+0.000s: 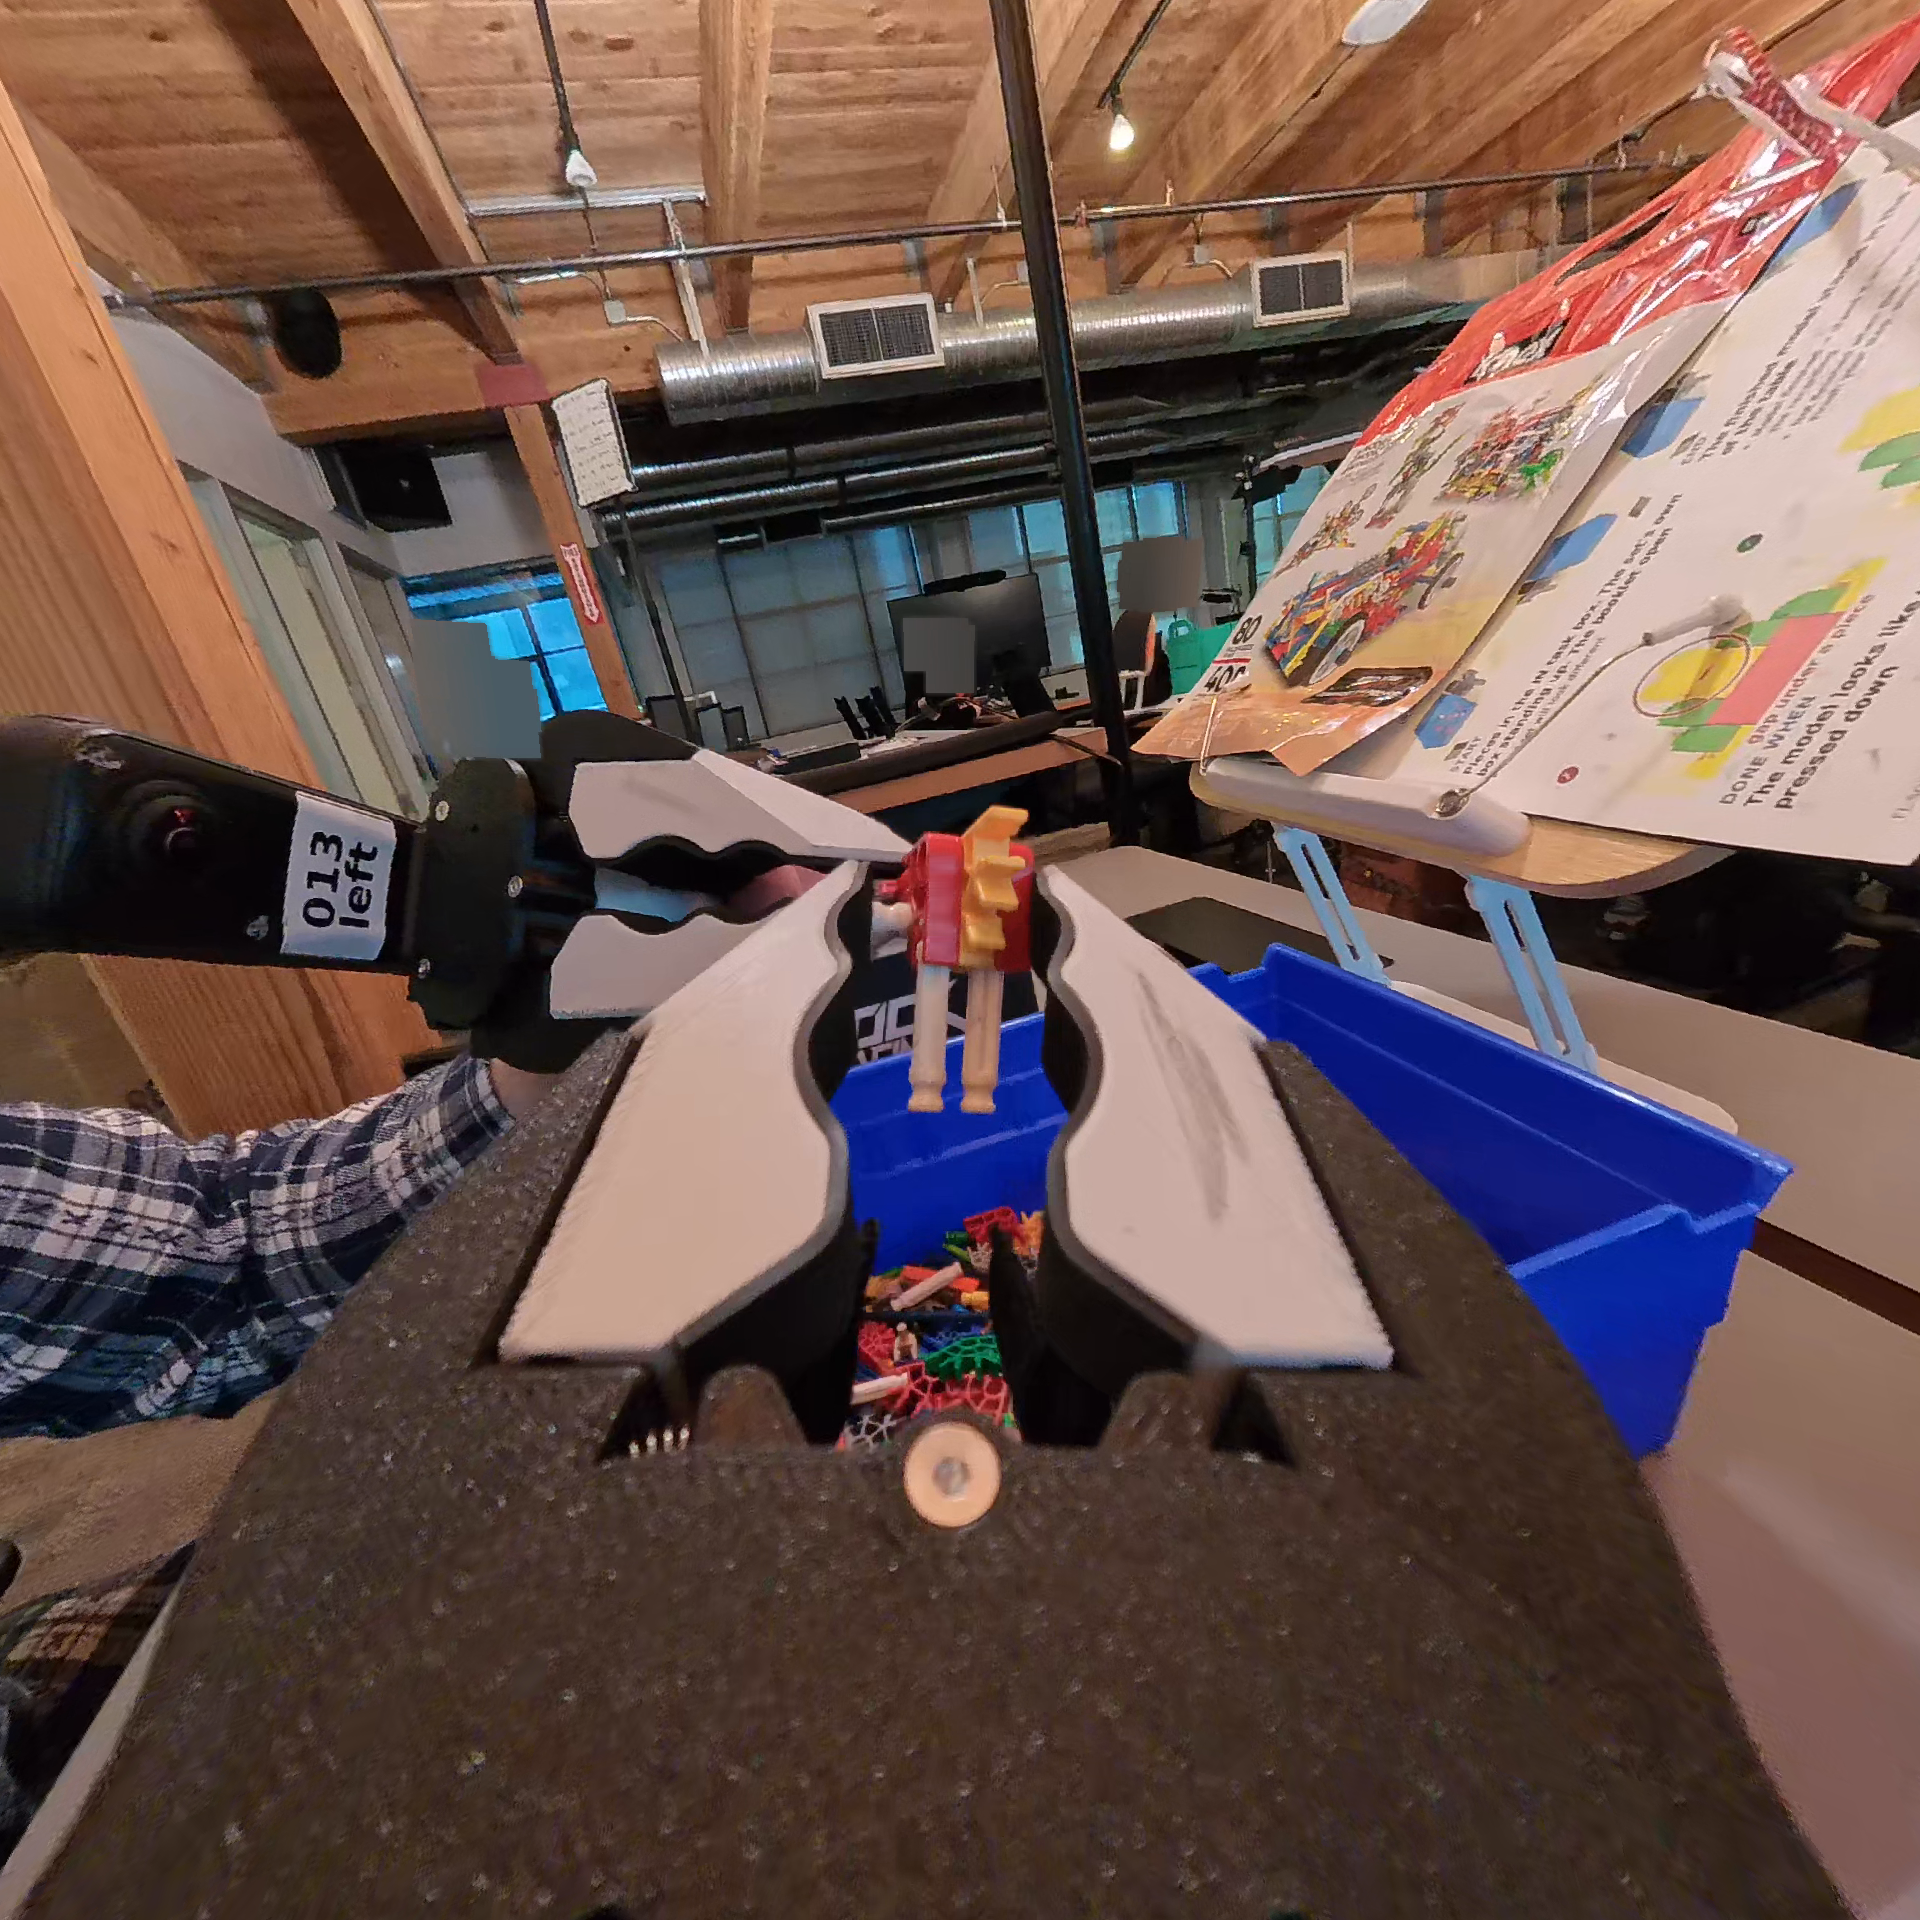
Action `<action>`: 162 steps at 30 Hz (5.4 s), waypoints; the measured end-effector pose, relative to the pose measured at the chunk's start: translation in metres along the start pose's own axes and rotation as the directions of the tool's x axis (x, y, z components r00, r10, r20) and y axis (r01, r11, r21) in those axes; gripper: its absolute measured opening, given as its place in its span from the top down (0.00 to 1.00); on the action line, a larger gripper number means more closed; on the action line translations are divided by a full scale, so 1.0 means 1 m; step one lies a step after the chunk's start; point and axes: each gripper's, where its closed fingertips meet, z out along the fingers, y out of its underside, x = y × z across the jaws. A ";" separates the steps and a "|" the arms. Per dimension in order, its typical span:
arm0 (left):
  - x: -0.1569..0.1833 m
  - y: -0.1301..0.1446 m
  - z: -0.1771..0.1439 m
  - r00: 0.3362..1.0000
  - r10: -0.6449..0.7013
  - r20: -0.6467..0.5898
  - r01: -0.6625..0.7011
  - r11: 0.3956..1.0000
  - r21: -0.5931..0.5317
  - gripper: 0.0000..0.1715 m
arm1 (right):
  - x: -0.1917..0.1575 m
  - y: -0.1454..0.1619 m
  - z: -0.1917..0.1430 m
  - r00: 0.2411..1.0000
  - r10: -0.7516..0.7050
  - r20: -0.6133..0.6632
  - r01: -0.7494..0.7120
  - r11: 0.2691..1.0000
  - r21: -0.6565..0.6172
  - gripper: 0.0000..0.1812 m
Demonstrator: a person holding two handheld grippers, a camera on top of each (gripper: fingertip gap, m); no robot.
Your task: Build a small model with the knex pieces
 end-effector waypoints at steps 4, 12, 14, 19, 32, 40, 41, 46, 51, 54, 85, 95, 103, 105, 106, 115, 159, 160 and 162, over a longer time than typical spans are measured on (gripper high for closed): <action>0.002 -0.001 -0.002 1.000 0.020 -0.023 -0.020 1.000 0.008 0.99 | -0.002 -0.001 0.000 0.999 0.029 0.022 -0.029 1.000 0.011 0.84; 0.003 -0.003 -0.004 0.999 0.033 -0.039 -0.032 0.999 0.014 0.99 | 0.001 0.001 0.000 0.999 0.050 0.019 -0.050 0.999 0.000 0.88; 0.004 -0.002 -0.003 0.999 0.031 -0.042 -0.030 0.999 0.015 0.99 | 0.001 0.001 0.000 1.000 0.021 0.008 -0.021 1.000 -0.005 0.88; 0.004 0.005 0.002 0.999 0.006 -0.034 -0.007 0.999 -0.036 0.99 | 0.008 0.001 0.002 0.996 -0.048 -0.070 0.047 0.999 -0.018 0.89; 0.012 0.018 0.014 0.965 -0.252 -0.072 0.237 0.956 -0.171 1.00 | 0.022 0.005 0.003 0.895 -0.355 -0.272 0.326 0.934 -0.148 0.89; 0.023 0.034 0.015 0.926 -0.350 -0.142 0.297 0.907 -0.297 1.00 | 0.026 0.018 0.008 0.727 -0.615 -0.305 0.521 0.784 -0.338 0.89; 0.024 0.035 0.015 0.925 -0.350 -0.149 0.293 0.906 -0.305 1.00 | 0.026 0.020 0.008 0.715 -0.630 -0.303 0.531 0.771 -0.352 0.89; 0.018 0.029 0.011 0.910 -0.377 -0.173 0.333 0.912 -0.240 0.99 | 0.026 0.016 0.008 0.848 -0.444 -0.289 0.388 0.892 -0.232 0.89; 0.021 0.034 0.013 0.920 -0.349 -0.177 0.301 0.920 -0.253 0.93 | 0.025 0.010 0.005 0.925 -0.286 -0.249 0.262 0.957 -0.125 0.89; 0.020 0.033 0.015 0.925 -0.346 -0.158 0.303 0.922 -0.242 0.95 | 0.024 0.011 0.005 0.933 -0.272 -0.236 0.248 0.961 -0.125 0.89; 0.020 0.027 0.007 0.858 -0.462 -0.225 0.399 0.875 -0.276 0.91 | 0.023 0.010 0.006 0.924 -0.293 -0.246 0.272 0.955 -0.116 0.89; 0.008 0.012 0.007 0.902 -0.401 -0.158 0.369 0.908 -0.198 0.88 | 0.027 -0.002 -0.003 0.989 0.086 -0.122 -0.077 0.994 0.073 0.89; 0.008 0.014 0.006 0.910 -0.376 -0.174 0.346 0.921 -0.178 0.90 | 0.007 0.008 0.006 0.980 0.197 0.034 -0.198 0.980 0.014 0.88; 0.011 0.010 0.006 0.913 -0.361 -0.190 0.336 0.930 -0.153 0.95 | 0.007 0.008 0.005 0.968 0.240 0.065 -0.242 0.970 0.019 0.88; 0.011 0.010 0.007 0.913 -0.362 -0.188 0.338 0.929 -0.149 0.96 | 0.007 0.007 0.004 0.964 0.255 0.074 -0.257 0.966 0.018 0.88; -0.007 0.013 0.001 0.926 -0.357 -0.127 0.343 0.932 -0.117 0.96 | 0.008 0.003 -0.001 0.969 0.239 0.063 -0.240 0.971 0.017 0.86; 0.011 -0.008 -0.013 0.222 -0.767 -0.602 0.896 0.403 -0.183 0.82 | -0.016 0.009 0.002 0.939 -0.343 -0.011 0.341 0.937 -0.081 0.91; 0.012 -0.007 -0.012 0.265 -0.762 -0.591 0.880 0.442 -0.175 0.83 | -0.015 0.011 0.002 0.946 -0.323 -0.005 0.322 0.943 -0.082 0.91; 0.011 -0.007 -0.013 0.299 -0.754 -0.584 0.871 0.467 -0.156 0.83 | -0.016 0.010 0.002 0.962 -0.274 0.011 0.274 0.960 -0.062 0.91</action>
